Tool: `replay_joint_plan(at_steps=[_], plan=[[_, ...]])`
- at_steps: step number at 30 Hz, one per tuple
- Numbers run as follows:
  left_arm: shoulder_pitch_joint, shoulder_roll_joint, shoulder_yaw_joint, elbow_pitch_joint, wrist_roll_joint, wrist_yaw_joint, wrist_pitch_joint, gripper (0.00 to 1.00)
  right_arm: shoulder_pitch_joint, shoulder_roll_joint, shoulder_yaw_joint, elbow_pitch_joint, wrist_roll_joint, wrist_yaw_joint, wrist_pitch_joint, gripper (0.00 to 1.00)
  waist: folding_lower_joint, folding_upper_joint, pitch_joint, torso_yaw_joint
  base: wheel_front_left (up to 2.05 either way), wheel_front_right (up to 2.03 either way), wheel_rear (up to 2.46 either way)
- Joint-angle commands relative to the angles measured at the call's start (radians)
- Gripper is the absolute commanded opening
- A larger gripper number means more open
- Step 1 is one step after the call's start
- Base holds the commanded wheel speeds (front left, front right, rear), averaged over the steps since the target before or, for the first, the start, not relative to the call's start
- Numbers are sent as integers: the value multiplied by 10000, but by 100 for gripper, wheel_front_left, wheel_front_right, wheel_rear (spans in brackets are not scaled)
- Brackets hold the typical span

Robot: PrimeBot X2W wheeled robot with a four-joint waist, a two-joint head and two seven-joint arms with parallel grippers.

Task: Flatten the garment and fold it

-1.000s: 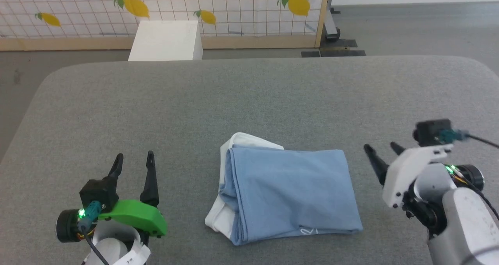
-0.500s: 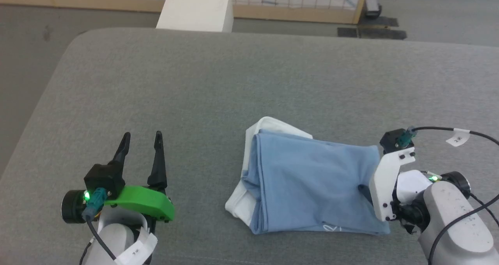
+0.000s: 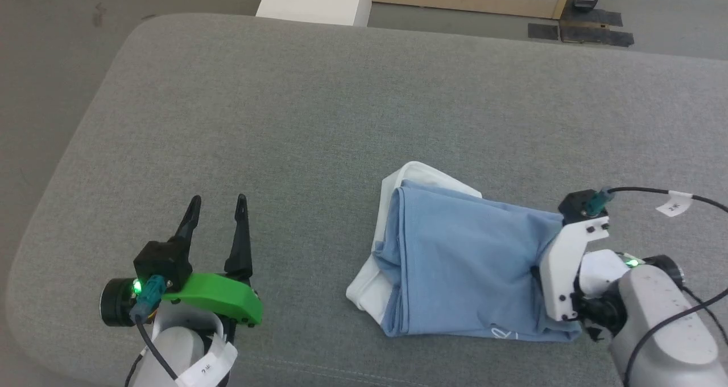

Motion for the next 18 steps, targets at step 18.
replay_joint_plan(at_steps=[18], plan=[[350, 103, -6, 127, -327, 14, -69, 100, -779, -2019, 1967, -2189, 1266, -27, 494, 0, 0, 0, -739, -1199, 0, 0, 0]])
